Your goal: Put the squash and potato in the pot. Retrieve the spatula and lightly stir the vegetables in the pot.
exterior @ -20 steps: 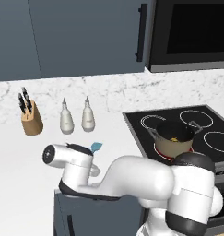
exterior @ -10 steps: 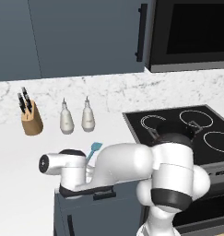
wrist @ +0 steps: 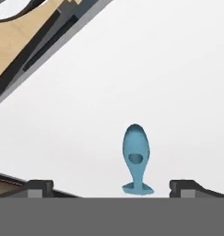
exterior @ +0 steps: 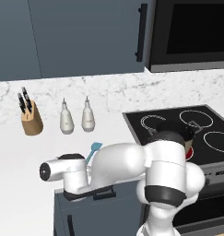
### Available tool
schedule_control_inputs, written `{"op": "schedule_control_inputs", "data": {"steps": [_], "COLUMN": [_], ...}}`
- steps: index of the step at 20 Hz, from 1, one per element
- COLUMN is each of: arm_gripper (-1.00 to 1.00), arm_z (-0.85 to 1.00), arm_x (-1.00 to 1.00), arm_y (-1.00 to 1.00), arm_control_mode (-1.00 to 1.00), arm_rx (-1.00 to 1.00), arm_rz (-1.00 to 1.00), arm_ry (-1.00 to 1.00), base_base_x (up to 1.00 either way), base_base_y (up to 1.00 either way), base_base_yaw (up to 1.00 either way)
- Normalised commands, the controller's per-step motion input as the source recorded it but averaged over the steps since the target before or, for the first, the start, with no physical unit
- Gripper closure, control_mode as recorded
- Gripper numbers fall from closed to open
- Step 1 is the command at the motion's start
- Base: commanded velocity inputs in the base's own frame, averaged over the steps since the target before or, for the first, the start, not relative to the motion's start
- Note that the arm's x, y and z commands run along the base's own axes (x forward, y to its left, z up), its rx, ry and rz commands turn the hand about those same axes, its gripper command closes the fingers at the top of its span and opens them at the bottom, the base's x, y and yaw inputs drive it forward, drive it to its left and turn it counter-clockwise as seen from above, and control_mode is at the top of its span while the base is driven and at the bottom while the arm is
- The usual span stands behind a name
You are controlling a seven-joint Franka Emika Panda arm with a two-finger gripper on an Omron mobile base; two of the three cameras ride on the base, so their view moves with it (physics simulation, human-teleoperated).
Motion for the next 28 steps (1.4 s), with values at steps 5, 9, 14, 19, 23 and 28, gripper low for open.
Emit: {"op": "schedule_control_inputs", "data": {"steps": [5,9,14,19,23,28], "arm_gripper": [-1.0,-1.0,-1.0,-1.0,-1.0,-1.0], "arm_z": [-0.17,-0.13,-0.13,-0.11,-0.13,-0.12], "arm_x": [0.18,0.01,0.0,0.07,0.16,0.19], "arm_y": [0.0,-0.01,0.0,0.0,0.0,0.0], "arm_control_mode": [-1.0,-1.0,-1.0,-1.0,-1.0,-1.0], "arm_rx": [-0.01,0.0,0.0,0.0,0.0,0.0], "arm_rz": [0.1,0.01,0.0,0.0,0.0,0.0], "arm_ry": [0.0,-0.03,-0.07,-0.04,-0.02,0.0], "base_base_x": [0.0,0.0,0.0,0.0,0.0,0.0], "base_base_y": [0.0,0.0,0.0,0.0,0.0,0.0], "base_base_yaw": [0.0,0.0,0.0,0.0,0.0,0.0]}}
